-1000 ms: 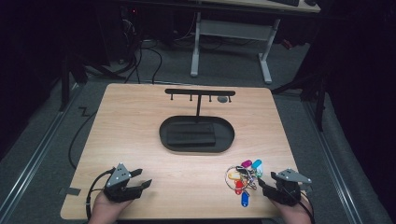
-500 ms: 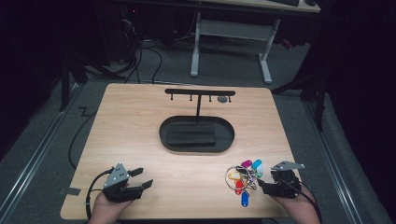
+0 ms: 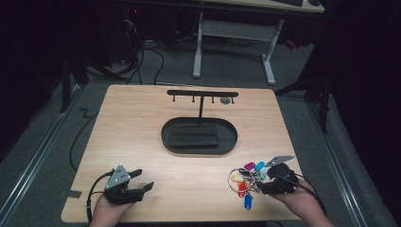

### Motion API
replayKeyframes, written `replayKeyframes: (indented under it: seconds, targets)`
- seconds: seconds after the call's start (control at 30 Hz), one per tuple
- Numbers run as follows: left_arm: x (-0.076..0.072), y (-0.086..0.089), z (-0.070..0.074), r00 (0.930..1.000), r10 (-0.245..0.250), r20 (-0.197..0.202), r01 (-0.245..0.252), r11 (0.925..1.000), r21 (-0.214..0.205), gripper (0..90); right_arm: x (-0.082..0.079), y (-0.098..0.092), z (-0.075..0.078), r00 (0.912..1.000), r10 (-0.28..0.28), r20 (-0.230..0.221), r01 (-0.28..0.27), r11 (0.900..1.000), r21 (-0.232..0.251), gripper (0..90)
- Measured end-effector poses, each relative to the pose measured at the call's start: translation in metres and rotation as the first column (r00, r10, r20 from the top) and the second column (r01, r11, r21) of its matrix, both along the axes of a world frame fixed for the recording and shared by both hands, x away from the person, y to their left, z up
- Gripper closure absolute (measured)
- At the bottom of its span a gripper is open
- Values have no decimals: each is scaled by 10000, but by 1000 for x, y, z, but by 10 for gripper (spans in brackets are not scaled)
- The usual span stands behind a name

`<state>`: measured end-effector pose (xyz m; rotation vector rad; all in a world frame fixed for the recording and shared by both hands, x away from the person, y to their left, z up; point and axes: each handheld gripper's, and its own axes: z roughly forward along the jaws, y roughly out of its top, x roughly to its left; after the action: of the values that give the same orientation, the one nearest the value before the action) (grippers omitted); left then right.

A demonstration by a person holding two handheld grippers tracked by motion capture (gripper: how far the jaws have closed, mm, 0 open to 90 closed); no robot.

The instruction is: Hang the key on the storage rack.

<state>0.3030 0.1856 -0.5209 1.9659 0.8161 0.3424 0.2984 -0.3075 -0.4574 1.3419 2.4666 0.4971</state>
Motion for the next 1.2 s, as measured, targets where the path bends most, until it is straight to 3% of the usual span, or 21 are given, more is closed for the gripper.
replayKeyframes:
  seconds: [0.13, 0.27, 0.53, 0.67, 0.73, 0.8, 0.93, 1.07, 1.2]
  targets:
    - [-4, -3, 0, 9997, -231, 128, 224, 9981, 573, 312, -2, 9, 3, 9970, 654, -420, -671, 9969, -399, 340]
    - [-6, 1, 1, 9998, -153, 105, 149, 9994, 319, 314, -5, 27, 3, 9834, 1433, -1115, -1520, 9856, -739, 346]
    - [-6, 2, -1, 9992, -381, 71, 378, 9981, 488, 315, 0, 62, -4, 9441, 2639, -1978, -2877, 9522, -1029, 425]
    - [-9, 2, 0, 9986, -496, 159, 486, 9973, 559, 316, 7, 78, -8, 9174, 3221, -2337, -3518, 9309, -980, 457]
    - [-9, 2, 1, 9985, -519, 196, 508, 9971, 567, 318, 11, 88, -13, 9056, 3417, -2511, -3774, 9195, -1100, 523]
    - [-10, 1, 1, 9984, -524, 227, 511, 9971, 565, 318, 13, 91, -14, 9005, 3493, -2590, -3881, 9143, -1163, 557]
    - [-11, 0, 1, 9975, -622, 327, 597, 9955, 736, 322, 19, 103, -20, 8806, 3760, -2883, -4319, 8873, -1619, 625]
    - [-11, -1, 1, 9969, -713, 325, 684, 9942, 834, 324, 26, 106, -25, 8699, 3796, -3150, -4494, 8732, -1886, 654]
    - [-10, -2, -1, 9965, -783, 283, 753, 9926, 948, 325, 32, 107, -30, 8553, 3803, -3520, -4625, 8665, -1876, 666]
